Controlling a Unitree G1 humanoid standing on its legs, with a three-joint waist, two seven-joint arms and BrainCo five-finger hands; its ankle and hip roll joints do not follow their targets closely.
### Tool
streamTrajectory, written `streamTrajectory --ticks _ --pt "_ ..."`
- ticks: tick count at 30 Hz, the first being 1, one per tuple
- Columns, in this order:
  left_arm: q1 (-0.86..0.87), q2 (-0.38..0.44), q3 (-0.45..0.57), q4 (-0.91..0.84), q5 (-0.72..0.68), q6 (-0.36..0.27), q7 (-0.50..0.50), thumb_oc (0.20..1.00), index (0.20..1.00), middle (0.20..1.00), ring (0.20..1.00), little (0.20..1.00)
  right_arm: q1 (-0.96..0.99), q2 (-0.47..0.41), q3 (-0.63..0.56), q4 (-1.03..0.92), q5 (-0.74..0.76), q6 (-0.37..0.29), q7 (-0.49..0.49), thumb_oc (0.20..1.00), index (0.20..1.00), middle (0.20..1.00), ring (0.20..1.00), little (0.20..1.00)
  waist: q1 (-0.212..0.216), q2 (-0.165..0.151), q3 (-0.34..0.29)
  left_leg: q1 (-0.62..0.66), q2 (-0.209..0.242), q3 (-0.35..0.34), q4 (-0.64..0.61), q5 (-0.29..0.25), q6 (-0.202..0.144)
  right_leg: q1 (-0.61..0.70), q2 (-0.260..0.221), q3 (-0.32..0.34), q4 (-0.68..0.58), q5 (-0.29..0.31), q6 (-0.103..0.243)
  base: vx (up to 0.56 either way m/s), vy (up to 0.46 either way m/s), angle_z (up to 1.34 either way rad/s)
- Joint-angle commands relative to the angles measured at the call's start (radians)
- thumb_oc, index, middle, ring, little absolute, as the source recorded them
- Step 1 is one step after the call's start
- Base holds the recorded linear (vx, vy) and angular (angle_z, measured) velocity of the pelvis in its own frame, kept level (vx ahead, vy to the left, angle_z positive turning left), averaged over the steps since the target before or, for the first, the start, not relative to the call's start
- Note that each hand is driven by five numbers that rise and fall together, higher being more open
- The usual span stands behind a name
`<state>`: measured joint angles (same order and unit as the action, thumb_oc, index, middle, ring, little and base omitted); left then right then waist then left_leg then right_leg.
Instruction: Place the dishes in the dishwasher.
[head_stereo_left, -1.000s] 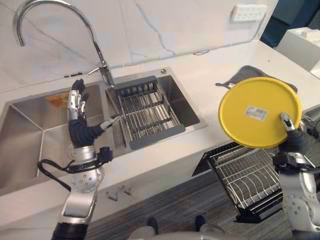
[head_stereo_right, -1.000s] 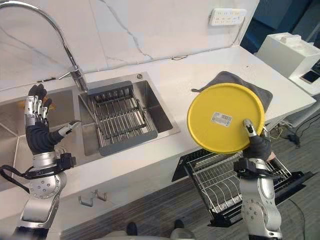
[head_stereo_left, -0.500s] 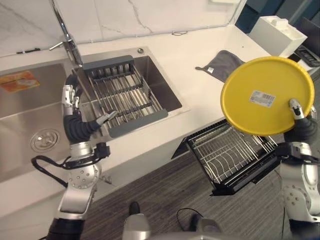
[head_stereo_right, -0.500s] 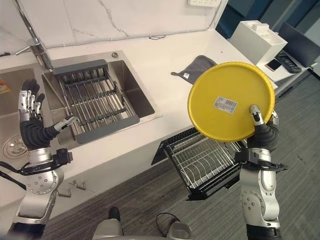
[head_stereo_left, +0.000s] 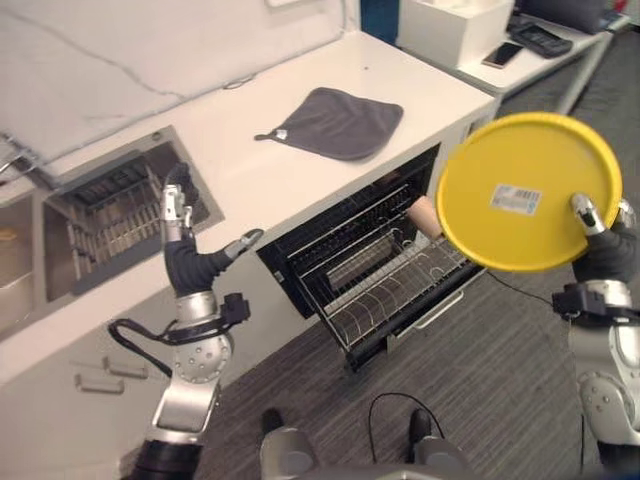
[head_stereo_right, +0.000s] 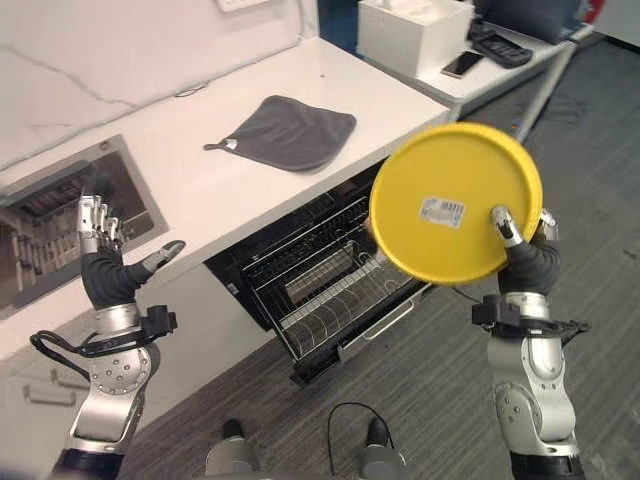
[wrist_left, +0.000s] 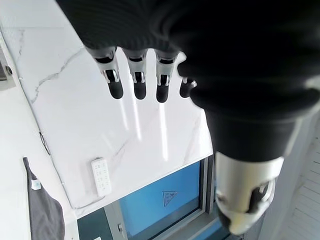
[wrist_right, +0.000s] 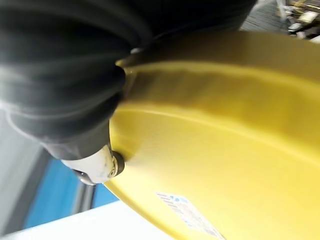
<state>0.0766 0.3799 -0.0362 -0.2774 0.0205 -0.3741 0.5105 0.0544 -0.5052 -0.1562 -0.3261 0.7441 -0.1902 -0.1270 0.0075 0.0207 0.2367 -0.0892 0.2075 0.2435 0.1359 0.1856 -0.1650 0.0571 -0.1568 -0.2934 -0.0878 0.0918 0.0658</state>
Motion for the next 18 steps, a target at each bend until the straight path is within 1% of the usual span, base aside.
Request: streamTrajectory --ticks 1,2,3,6,7,9,10,11,12,13,14,15,16,17,18 --pt "-0.056 0.117 0.065 -0.070 0.019 -0.058 0.009 1.000 1.000 1.000 1.000 1.000 -0.128 0.051 0.002 -0.081 -0.098 -0.090 -0.013 0.200 0.200 0.200 0.200 0.200 0.006 -0.069 -0.012 0.092 0.011 -0.003 -0.079 -0.160 0.024 0.072 -0.055 -0.002 0.001 -0.053 0.083 0.08 0.172 0.64" --pt "-0.060 0.122 0.055 -0.071 0.047 -0.044 0.019 1.000 1.000 1.000 1.000 1.000 -0.134 0.056 0.023 -0.083 -0.147 -0.081 -0.021 0.200 0.200 0.200 0.200 0.200 0.013 -0.061 -0.025 0.122 -0.007 -0.047 -0.135 -0.151 0.033 0.075 -0.053 0.012 0.001 -0.056 0.088 0.14 0.269 0.50" --pt "-0.062 0.131 0.041 -0.073 0.096 -0.022 0.017 1.000 1.000 1.000 1.000 1.000 -0.121 0.051 0.034 -0.088 -0.182 -0.068 -0.007 0.200 0.200 0.200 0.200 0.200 0.014 -0.053 -0.043 0.162 -0.017 -0.060 -0.199 -0.137 0.036 0.088 -0.055 0.012 0.001 -0.058 0.097 0.15 0.266 0.13" --pt "-0.062 0.147 0.034 -0.065 0.108 -0.008 -0.030 1.000 1.000 1.000 1.000 1.000 -0.114 0.029 0.024 -0.070 -0.222 -0.065 -0.013 0.200 0.200 0.200 0.200 0.200 0.028 -0.060 -0.058 0.177 -0.028 -0.076 -0.223 -0.148 0.037 0.098 -0.071 -0.016 0.001 -0.053 0.113 0.12 0.240 0.05" --pt "-0.056 0.159 0.041 -0.053 0.102 -0.028 -0.059 1.000 1.000 1.000 1.000 1.000 -0.110 0.015 -0.006 -0.054 -0.211 -0.069 -0.029 0.200 0.200 0.200 0.200 0.200 0.045 -0.073 -0.059 0.177 -0.044 -0.086 -0.223 -0.161 0.045 0.107 -0.089 -0.053 0.009 -0.046 0.129 0.09 0.268 0.16" --pt "-0.050 0.166 0.049 -0.049 0.093 -0.044 -0.078 1.000 1.000 1.000 1.000 1.000 -0.105 0.020 -0.022 -0.046 -0.209 -0.078 -0.041 0.200 0.200 0.200 0.200 0.200 0.053 -0.081 -0.055 0.175 -0.057 -0.106 -0.223 -0.171 0.059 0.107 -0.094 -0.060 0.045 -0.059 0.135 0.06 0.168 0.21" --pt "-0.045 0.177 0.055 -0.045 0.097 -0.067 -0.090 1.000 1.000 1.000 1.000 1.000 -0.094 0.026 -0.033 -0.046 -0.201 -0.097 -0.050 0.200 0.200 0.200 0.200 0.200 0.058 -0.090 -0.048 0.169 -0.068 -0.118 -0.223 -0.174 0.082 0.094 -0.094 -0.050 0.141 -0.059 0.135 0.03 0.051 0.31" --pt "-0.046 0.185 0.051 -0.042 0.115 -0.090 -0.095 1.000 1.000 1.000 1.000 1.000 -0.089 0.041 -0.030 -0.047 -0.197 -0.120 -0.061 0.200 0.200 0.200 0.200 0.200 0.051 -0.094 -0.032 0.169 -0.077 -0.146 -0.223 -0.176 0.101 0.037 -0.096 -0.006 0.255 -0.030 0.138 0.02 -0.013 0.37" --pt "-0.055 0.191 0.045 -0.040 0.129 -0.098 -0.099 1.000 1.000 1.000 1.000 1.000 -0.088 0.050 -0.025 -0.042 -0.192 -0.130 -0.062 0.200 0.200 0.200 0.200 0.200 0.042 -0.094 -0.023 0.167 -0.079 -0.169 -0.223 -0.178 0.107 0.003 -0.092 0.040 0.282 -0.023 0.136 0.00 -0.117 0.46" --pt "-0.075 0.199 0.036 -0.038 0.148 -0.104 -0.101 1.000 1.000 1.000 1.000 1.000 -0.093 0.062 -0.018 -0.030 -0.194 -0.143 -0.059 0.200 0.200 0.200 0.200 0.200 0.034 -0.094 -0.014 0.162 -0.073 -0.189 -0.223 -0.176 0.106 -0.021 -0.092 0.076 0.265 -0.023 0.129 -0.05 -0.245 0.62" --pt "-0.105 0.207 0.027 -0.034 0.159 -0.103 -0.096 1.000 1.000 1.000 1.000 1.000 -0.105 0.069 -0.008 -0.018 -0.216 -0.162 -0.061 0.200 0.200 0.200 0.200 0.200 0.031 -0.092 -0.009 0.146 -0.063 -0.206 -0.223 -0.164 0.100 -0.028 -0.099 0.099 0.205 -0.010 0.122 -0.08 -0.319 0.75" --pt "-0.122 0.212 0.024 -0.036 0.161 -0.094 -0.090 1.000 1.000 1.000 1.000 1.000 -0.114 0.070 0.001 -0.015 -0.241 -0.175 -0.061 0.200 0.200 0.200 0.200 0.200 0.028 -0.092 -0.007 0.139 -0.052 -0.213 -0.223 -0.163 0.094 -0.034 -0.114 0.115 0.177 0.021 0.125 -0.07 -0.415 0.74" --pt "-0.139 0.222 0.018 -0.035 0.156 -0.084 -0.088 1.000 1.000 1.000 1.000 1.000 -0.124 0.066 0.011 -0.024 -0.262 -0.184 -0.069 0.200 0.200 0.200 0.200 0.200 0.029 -0.092 -0.007 0.139 -0.032 -0.211 -0.223 -0.162 0.087 -0.032 -0.116 0.116 0.144 0.020 0.138 0.00 -0.370 0.56" --pt "-0.138 0.224 0.017 -0.035 0.157 -0.080 -0.098 1.000 1.000 1.000 1.000 1.000 -0.127 0.061 0.008 -0.027 -0.272 -0.179 -0.072 0.200 0.200 0.200 0.200 0.200 0.030 -0.091 -0.011 0.144 -0.017 -0.209 -0.223 -0.159 0.079 -0.013 -0.104 0.104 0.110 -0.002 0.140 0.08 -0.326 0.28" --pt "-0.133 0.224 0.014 -0.034 0.161 -0.074 -0.108 1.000 1.000 1.000 1.000 1.000 -0.132 0.053 0.005 -0.027 -0.281 -0.169 -0.076 0.200 0.200 0.200 0.200 0.200 0.031 -0.091 -0.015 0.147 -0.005 -0.206 -0.223 -0.157 0.072 0.005 -0.095 0.096 0.077 -0.011 0.139 0.09 -0.249 0.01"
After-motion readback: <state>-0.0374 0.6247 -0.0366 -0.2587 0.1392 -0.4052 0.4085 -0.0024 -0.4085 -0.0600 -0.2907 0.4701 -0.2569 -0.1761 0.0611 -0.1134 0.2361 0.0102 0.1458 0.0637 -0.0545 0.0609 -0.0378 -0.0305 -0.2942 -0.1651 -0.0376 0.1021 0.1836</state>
